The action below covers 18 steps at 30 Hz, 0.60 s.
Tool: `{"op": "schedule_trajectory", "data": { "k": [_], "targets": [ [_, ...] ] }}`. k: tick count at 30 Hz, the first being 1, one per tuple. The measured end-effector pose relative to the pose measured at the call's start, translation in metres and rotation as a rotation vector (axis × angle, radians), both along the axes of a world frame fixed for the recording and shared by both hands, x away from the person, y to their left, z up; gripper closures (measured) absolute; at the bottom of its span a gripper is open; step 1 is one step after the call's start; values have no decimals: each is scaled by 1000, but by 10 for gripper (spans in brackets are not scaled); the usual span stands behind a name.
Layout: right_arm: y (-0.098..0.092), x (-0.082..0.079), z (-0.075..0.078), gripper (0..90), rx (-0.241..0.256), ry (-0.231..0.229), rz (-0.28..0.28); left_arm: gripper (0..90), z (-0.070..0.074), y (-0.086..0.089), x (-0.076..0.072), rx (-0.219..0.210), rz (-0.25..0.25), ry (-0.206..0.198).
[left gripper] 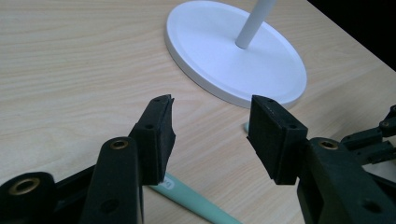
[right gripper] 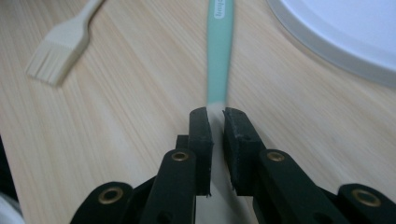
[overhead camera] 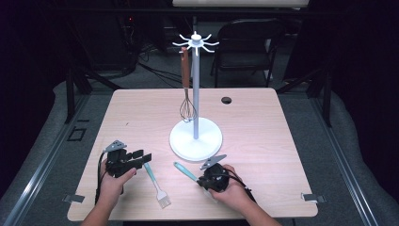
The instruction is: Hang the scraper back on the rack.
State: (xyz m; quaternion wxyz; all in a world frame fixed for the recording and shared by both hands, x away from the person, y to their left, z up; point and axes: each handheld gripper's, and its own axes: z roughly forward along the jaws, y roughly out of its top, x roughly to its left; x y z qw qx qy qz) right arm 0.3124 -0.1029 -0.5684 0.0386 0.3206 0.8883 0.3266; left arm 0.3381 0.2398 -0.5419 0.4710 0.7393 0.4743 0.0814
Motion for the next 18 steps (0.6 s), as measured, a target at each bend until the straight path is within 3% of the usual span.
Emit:
{"op": "schedule_trajectory", "data": {
  "k": [5,8,15,18],
  "targets": [
    [-25,-7,2,819,-12,21,-5,500,-2,-7,-1,2,-5,0],
    [-28,-10,3,819,-36,10,7,500,-2,-11,-1,4,-12,-2],
    [-32,-9,2,811,-17,28,0,499,-3,-23,1,32,-39,-3],
    [-32,-11,0,786,-10,16,-12,497,-3,-30,0,38,-59,-6]
  ]
}}
